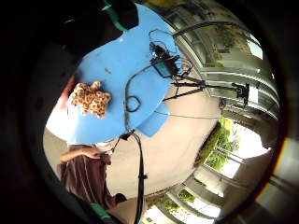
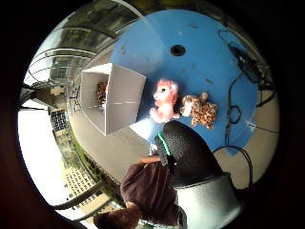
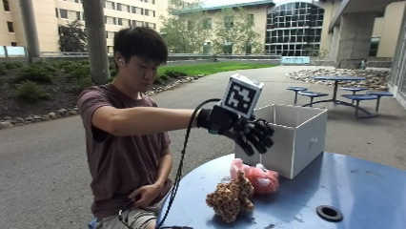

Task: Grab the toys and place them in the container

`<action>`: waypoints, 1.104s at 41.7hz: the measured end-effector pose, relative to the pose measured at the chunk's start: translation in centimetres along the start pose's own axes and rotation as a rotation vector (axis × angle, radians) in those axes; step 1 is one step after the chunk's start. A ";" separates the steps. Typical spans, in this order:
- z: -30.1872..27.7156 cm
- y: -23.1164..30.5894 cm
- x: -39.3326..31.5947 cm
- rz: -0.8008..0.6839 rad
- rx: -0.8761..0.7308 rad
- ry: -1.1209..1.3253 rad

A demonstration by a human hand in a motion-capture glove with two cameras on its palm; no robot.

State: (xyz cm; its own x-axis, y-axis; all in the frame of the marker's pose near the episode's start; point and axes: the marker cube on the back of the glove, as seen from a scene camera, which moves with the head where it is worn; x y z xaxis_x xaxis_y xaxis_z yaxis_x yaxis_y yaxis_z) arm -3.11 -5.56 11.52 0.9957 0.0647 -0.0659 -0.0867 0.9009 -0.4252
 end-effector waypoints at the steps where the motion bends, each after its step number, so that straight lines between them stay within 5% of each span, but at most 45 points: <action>1: 2.1 -0.4 0.3 -0.017 -0.027 -0.012; 11: 18.6 -2.7 0.2 -0.240 -0.199 -0.130; 20: 22.1 -4.0 -1.5 -0.216 -0.038 -0.206; 32: 19.5 -5.6 -1.3 -0.177 -0.087 -0.301; 46: 0.1 -2.1 -2.5 -0.172 0.086 -0.167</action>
State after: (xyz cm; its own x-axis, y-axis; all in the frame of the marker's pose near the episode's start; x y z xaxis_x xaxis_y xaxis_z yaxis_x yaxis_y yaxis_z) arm -5.40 -7.56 12.69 0.9876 -0.0292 0.1543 0.0806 0.9376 -0.3382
